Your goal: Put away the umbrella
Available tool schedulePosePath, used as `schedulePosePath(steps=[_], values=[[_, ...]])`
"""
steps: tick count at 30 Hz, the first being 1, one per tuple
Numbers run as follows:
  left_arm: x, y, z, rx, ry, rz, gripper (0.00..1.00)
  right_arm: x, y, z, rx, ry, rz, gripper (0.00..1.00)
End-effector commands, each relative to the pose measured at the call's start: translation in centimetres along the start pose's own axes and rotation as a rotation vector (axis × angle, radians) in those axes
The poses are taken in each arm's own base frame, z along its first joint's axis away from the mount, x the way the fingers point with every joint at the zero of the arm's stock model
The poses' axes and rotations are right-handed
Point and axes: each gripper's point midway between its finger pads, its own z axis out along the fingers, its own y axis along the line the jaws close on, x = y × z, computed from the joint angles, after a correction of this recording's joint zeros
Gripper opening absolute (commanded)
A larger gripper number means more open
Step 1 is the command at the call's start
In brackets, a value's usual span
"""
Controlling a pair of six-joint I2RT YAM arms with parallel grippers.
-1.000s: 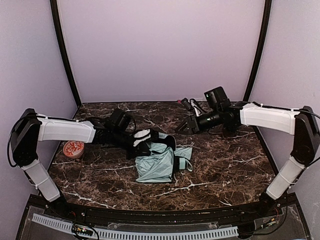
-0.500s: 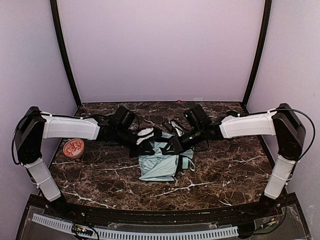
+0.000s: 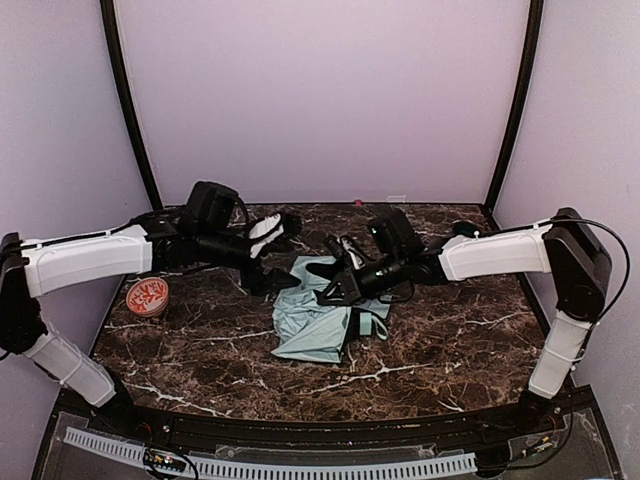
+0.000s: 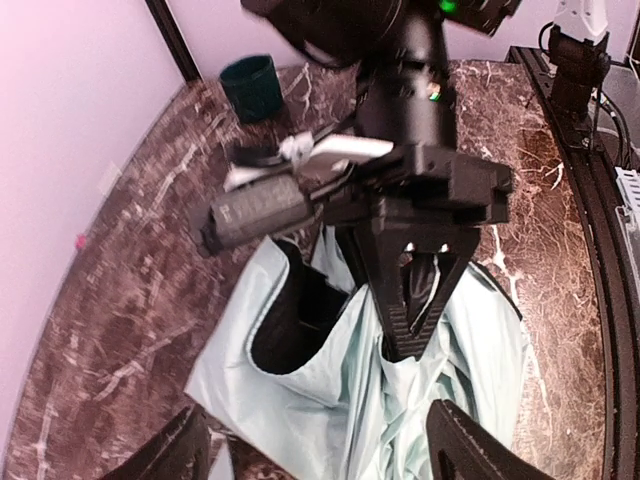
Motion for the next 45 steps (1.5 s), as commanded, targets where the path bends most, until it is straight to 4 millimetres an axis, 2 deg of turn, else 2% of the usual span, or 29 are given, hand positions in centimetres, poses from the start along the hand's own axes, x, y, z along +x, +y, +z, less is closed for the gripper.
schedulePosePath(steps=[1,3,5,8,11,13,16,19,22,26,27,29,31,32,34,36,39,43,45], values=[[-2.9,-1.3,-5.2,-0.051,-0.080,0.025,0.73,-2.4,0.5,-1.3,-0.025,-0.089,0.045,0.00],[-3.0,-3.1,-6.4,0.006,-0.105,0.035,0.72,-2.9,0.0,-1.7,-0.031,-0.115,0.069,0.00],[-2.0,-5.6,-6.6,0.086,-0.096,0.075,0.71,-3.0,-0.6,-1.7,-0.027,-0.121,0.086,0.00],[0.4,-8.7,-5.4,0.169,-0.051,0.132,0.72,-3.0,-0.9,-1.4,-0.043,-0.114,0.111,0.00],[3.2,-10.6,-3.4,0.238,-0.026,0.173,0.83,-3.0,-0.9,-1.0,-0.065,-0.107,0.122,0.00],[4.4,-10.4,-1.8,0.227,0.002,0.199,0.89,-3.2,-0.7,-0.9,-0.083,-0.107,0.125,0.00],[5.6,-8.4,0.7,0.151,0.048,0.214,0.93,-3.3,-0.7,-0.9,-0.085,-0.098,0.120,0.00],[6.5,-6.3,3.1,0.065,0.075,0.254,0.93,-3.0,-1.1,-0.6,-0.083,-0.082,0.123,0.00],[8.0,-6.0,4.7,0.064,0.113,0.257,0.85,-2.6,-1.5,-0.2,-0.081,-0.067,0.137,0.00],[10.3,-7.8,6.3,0.129,0.165,0.289,0.61,-2.7,-1.7,-0.1,-0.075,-0.061,0.139,0.05],[10.3,-8.0,6.4,0.131,0.168,0.288,0.51,-2.9,-1.7,-0.2,-0.071,-0.066,0.139,0.08],[9.9,-8.4,6.3,0.147,0.155,0.285,0.30,-2.9,-2.2,-0.4,-0.045,-0.069,0.154,0.22],[9.3,-8.6,5.8,0.156,0.138,0.286,0.08,-4.4,-2.6,-1.4,0.015,-0.091,0.148,0.37],[8.9,-8.6,5.5,0.157,0.134,0.281,0.01,-4.9,-3.3,-2.0,0.064,-0.106,0.154,0.42],[8.5,-8.9,5.0,0.172,0.131,0.273,0.00,-5.6,-4.8,-3.3,0.150,-0.139,0.167,0.48],[8.4,-9.5,4.5,0.199,0.127,0.267,0.00,-5.6,-6.3,-3.3,0.199,-0.149,0.176,0.49],[6.5,-9.9,3.3,0.222,0.092,0.235,0.00,-3.7,-8.5,-1.2,0.213,-0.060,0.197,0.48],[3.1,-11.1,1.1,0.294,-0.006,0.207,0.00,-2.6,-9.2,1.7,0.182,0.046,0.164,0.41],[1.9,-10.7,0.5,0.267,-0.035,0.176,0.00,-1.3,-9.2,3.1,0.195,0.133,0.134,0.36]])
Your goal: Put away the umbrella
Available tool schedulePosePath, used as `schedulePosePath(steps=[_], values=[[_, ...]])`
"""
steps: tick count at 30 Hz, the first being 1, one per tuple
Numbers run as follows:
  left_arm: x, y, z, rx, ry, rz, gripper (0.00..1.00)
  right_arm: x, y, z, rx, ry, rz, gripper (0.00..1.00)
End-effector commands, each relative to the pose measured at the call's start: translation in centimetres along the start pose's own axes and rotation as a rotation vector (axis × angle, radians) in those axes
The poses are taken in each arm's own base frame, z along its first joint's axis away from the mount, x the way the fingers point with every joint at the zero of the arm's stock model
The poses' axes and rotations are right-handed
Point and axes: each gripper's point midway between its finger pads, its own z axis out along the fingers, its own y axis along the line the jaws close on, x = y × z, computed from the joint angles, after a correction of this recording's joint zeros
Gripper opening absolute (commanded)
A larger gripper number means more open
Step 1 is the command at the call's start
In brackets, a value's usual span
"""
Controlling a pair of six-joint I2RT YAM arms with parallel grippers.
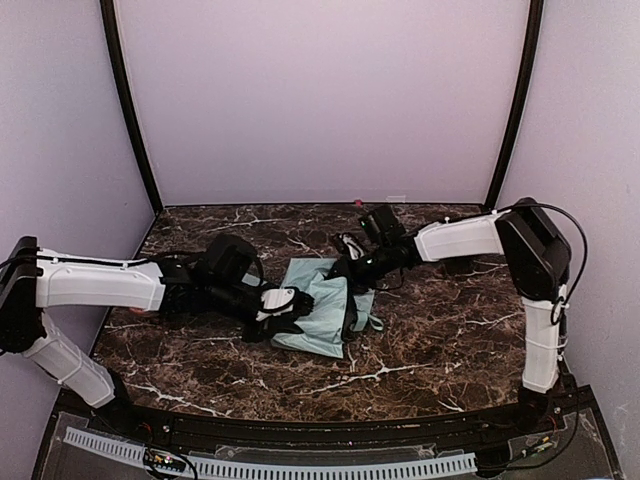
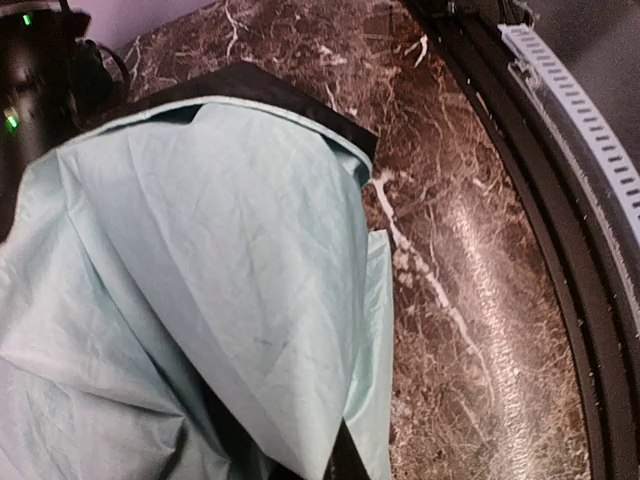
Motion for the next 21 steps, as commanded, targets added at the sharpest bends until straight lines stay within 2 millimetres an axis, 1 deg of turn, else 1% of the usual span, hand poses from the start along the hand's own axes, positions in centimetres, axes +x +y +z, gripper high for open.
schedulePosePath(steps=[1,3,4,5,6,8,11,12,14,16,19,21], values=[[-5.0,0.1,-3.1,0.003,-0.138,-0.054,0.00,3.7,0.3,3.1,0.010,0.194,-0.090,0.35],[-5.7,0.8,-3.5,-0.018,-0.157,-0.093,0.00,5.5,1.5,4.1,-0.040,0.250,-0.124,0.34],[-5.9,1.2,-3.5,-0.027,-0.159,-0.117,0.00,6.4,1.9,4.6,-0.060,0.277,-0.127,0.32],[-5.8,1.8,-3.3,-0.047,-0.154,-0.148,0.00,7.3,2.0,4.9,-0.068,0.303,-0.132,0.30],[-5.3,2.7,-3.1,-0.069,-0.141,-0.196,0.00,8.0,2.0,5.1,-0.065,0.326,-0.134,0.29],[-3.5,4.5,-2.5,-0.104,-0.100,-0.317,0.00,9.6,1.6,5.1,-0.064,0.359,-0.125,0.27],[0.5,6.6,-0.9,-0.128,-0.019,-0.504,0.00,11.0,1.3,4.8,-0.088,0.377,-0.110,0.25],[2.2,6.8,-0.2,-0.141,0.034,-0.549,0.00,11.2,1.2,4.7,-0.090,0.383,-0.107,0.25],[4.9,6.8,0.9,-0.148,0.126,-0.645,0.00,11.6,1.6,4.5,-0.116,0.391,-0.105,0.24],[6.9,6.0,1.9,-0.111,0.175,-0.729,0.00,11.5,2.0,4.2,-0.143,0.386,-0.107,0.24],[9.7,4.6,3.2,-0.084,0.256,-0.798,0.00,10.3,1.9,3.5,-0.143,0.348,-0.094,0.24],[10.9,3.8,3.8,-0.070,0.291,-0.835,0.00,9.1,1.9,2.4,-0.158,0.298,-0.075,0.24]])
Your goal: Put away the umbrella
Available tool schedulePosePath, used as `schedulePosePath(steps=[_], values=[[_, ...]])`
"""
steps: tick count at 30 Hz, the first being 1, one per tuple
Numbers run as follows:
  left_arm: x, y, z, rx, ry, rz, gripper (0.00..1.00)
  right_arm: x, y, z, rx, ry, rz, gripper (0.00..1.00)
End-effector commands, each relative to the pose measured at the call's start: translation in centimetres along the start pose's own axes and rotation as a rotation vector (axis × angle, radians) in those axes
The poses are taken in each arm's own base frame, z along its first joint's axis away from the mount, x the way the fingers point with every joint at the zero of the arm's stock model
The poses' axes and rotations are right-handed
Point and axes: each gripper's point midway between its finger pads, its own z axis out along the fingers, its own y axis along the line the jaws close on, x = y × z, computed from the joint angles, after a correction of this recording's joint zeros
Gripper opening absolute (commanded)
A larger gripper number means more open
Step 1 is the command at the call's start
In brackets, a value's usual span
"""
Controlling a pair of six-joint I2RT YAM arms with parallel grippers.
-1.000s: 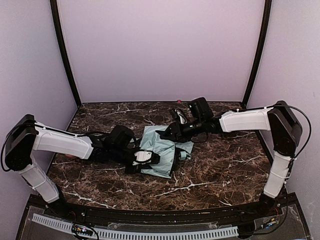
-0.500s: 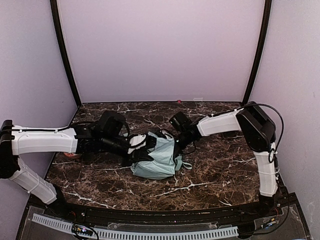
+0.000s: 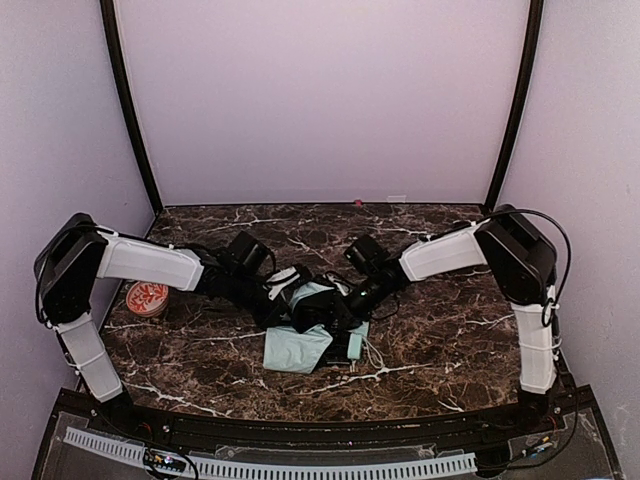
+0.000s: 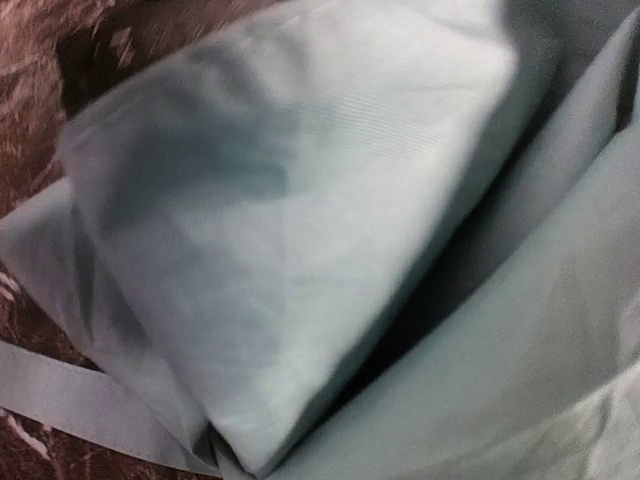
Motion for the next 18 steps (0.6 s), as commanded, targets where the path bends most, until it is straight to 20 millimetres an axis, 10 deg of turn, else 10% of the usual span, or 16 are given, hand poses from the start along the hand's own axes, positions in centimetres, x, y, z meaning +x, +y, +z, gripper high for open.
schedulePosePath(steps=[1,11,18], values=[[4.6,1.0,1.9,-0.036,0.150,-0.153,0.00,-0.5,1.3,-2.6,-0.055,-0.065,0.019,0.24],[5.6,0.7,3.2,0.014,0.184,-0.166,0.00,-4.1,1.3,-12.0,0.163,-0.339,-0.008,0.28],[5.0,0.7,2.9,0.014,0.173,-0.130,0.00,-6.2,5.5,-10.2,0.155,-0.417,-0.130,0.47]])
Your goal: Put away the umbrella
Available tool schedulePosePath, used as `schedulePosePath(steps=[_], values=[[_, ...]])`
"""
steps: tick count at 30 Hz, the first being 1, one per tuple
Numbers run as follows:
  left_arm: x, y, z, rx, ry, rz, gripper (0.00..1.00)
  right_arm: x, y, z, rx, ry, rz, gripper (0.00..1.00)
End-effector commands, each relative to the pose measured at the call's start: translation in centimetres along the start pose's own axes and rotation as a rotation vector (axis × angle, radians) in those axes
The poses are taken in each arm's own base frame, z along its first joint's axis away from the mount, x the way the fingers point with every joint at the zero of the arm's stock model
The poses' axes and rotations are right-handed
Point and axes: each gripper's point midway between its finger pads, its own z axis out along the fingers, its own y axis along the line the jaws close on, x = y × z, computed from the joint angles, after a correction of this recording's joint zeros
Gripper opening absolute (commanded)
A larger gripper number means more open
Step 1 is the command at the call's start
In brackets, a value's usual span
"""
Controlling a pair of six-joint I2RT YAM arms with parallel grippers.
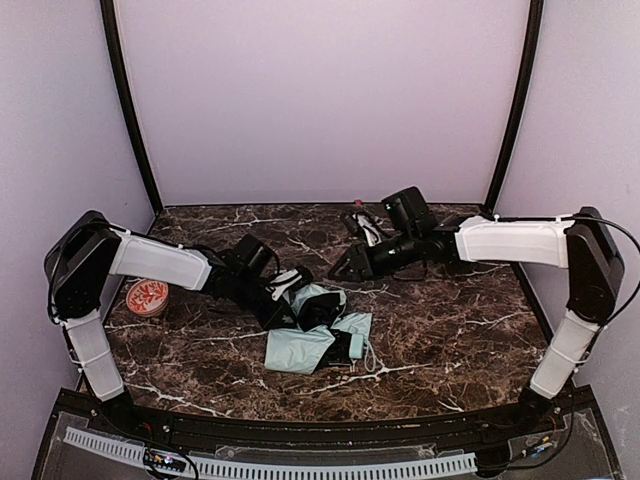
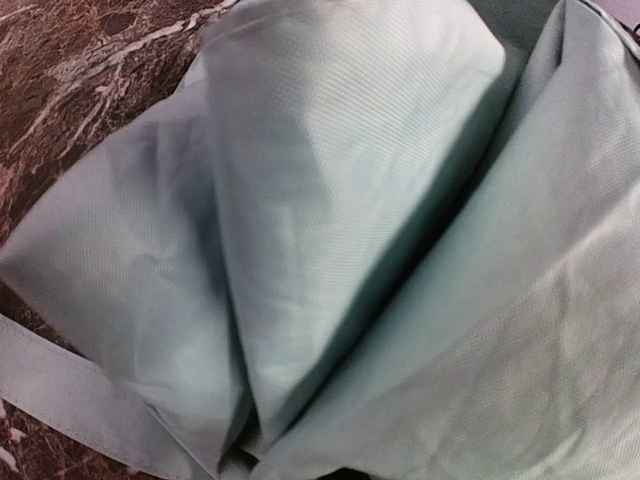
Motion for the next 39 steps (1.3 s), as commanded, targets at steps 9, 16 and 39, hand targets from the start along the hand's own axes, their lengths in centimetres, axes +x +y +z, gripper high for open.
schedulePosePath(steps=[9,16,39], values=[[3.1,-0.1,0.7,0.002,0.112,-0.022,0.00,3.2,0.8,7.0,0.038,0.082,-0.008,0.45],[0.6,-0.6,-0.7,-0.001,0.028,0.005,0.05,5.7,-5.2,7.9,0.079,0.129,0.135,0.03],[-8.7,-7.4,-13.5,-0.063,-0.387,0.591,0.77,10.8,-11.6,10.7,0.041,0.312,0.221,0.01]])
